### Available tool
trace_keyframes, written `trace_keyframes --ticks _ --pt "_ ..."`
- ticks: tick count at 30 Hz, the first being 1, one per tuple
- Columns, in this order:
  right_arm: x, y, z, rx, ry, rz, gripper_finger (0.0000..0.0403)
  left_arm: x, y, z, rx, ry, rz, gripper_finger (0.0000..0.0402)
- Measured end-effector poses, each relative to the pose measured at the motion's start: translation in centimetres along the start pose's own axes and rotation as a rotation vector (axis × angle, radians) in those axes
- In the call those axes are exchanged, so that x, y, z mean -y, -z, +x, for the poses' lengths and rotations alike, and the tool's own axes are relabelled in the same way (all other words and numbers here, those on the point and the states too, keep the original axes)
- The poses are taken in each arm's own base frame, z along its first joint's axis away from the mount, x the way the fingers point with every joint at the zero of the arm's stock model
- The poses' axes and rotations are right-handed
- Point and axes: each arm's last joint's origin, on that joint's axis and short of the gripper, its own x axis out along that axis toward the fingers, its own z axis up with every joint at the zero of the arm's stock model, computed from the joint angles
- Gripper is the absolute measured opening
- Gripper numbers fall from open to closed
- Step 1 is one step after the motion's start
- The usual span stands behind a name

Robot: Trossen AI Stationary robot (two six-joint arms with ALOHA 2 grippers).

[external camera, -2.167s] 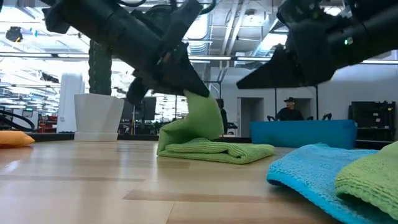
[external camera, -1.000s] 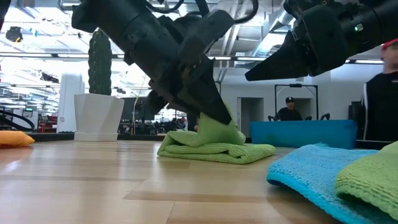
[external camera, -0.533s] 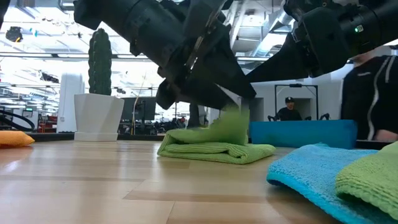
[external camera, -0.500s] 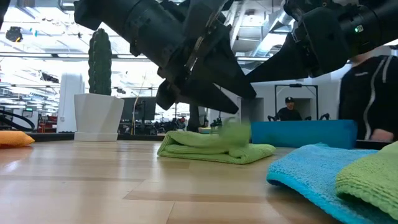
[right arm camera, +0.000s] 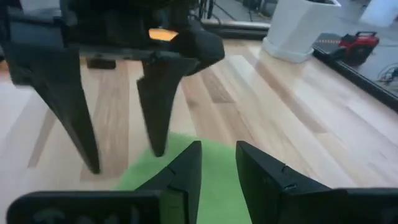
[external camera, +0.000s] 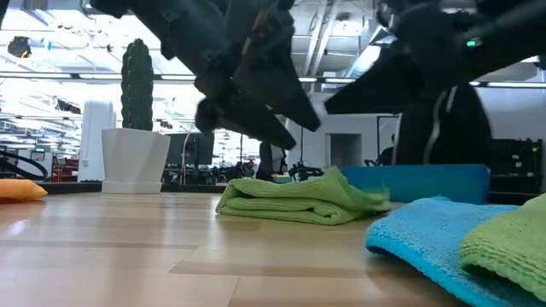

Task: Fold microfiber towels
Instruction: Fold the left green microfiber cloth

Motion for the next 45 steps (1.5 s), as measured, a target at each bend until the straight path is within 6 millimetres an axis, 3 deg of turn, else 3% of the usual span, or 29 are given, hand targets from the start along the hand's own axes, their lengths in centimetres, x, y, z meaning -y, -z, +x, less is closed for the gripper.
trace_keyframes --ticks 4,8,16,21,26,35,45 --pt "0.4 1.1 1.5 -0.049 -0.019 0.0 0.0124 -0.1 0.2 -0.4 0.04 -0.092 0.023 0.0208" --pt "0.0 2.4 1.6 -0.107 -0.02 0.013 0.0124 -0.5 0.8 -0.2 0.001 -0.134 0.047 0.0207" --pt "-1.2 2.0 0.6 -0.08 -0.036 -0.009 0.0124 -1.3 1.6 0.0 0.028 -0.28 0.088 0.0207" --pt "-1.1 2.1 0.6 -0.084 -0.031 0.004 0.0124 -3.2 3.0 1.5 -0.016 -0.326 0.1 0.0207" --pt "-0.8 2.2 0.9 -0.094 -0.017 0.002 0.0124 -4.8 3.8 1.8 -0.041 -0.379 0.033 0.0207" --pt "1.8 4.5 5.2 -0.045 0.093 -0.057 0.0124 -5.1 4.1 1.4 -0.069 -0.42 0.032 0.0207" --pt "6.3 8.0 10.2 -0.02 0.079 0.125 0.0124 -4.7 3.3 0.6 -0.067 -0.393 0.015 0.0207"
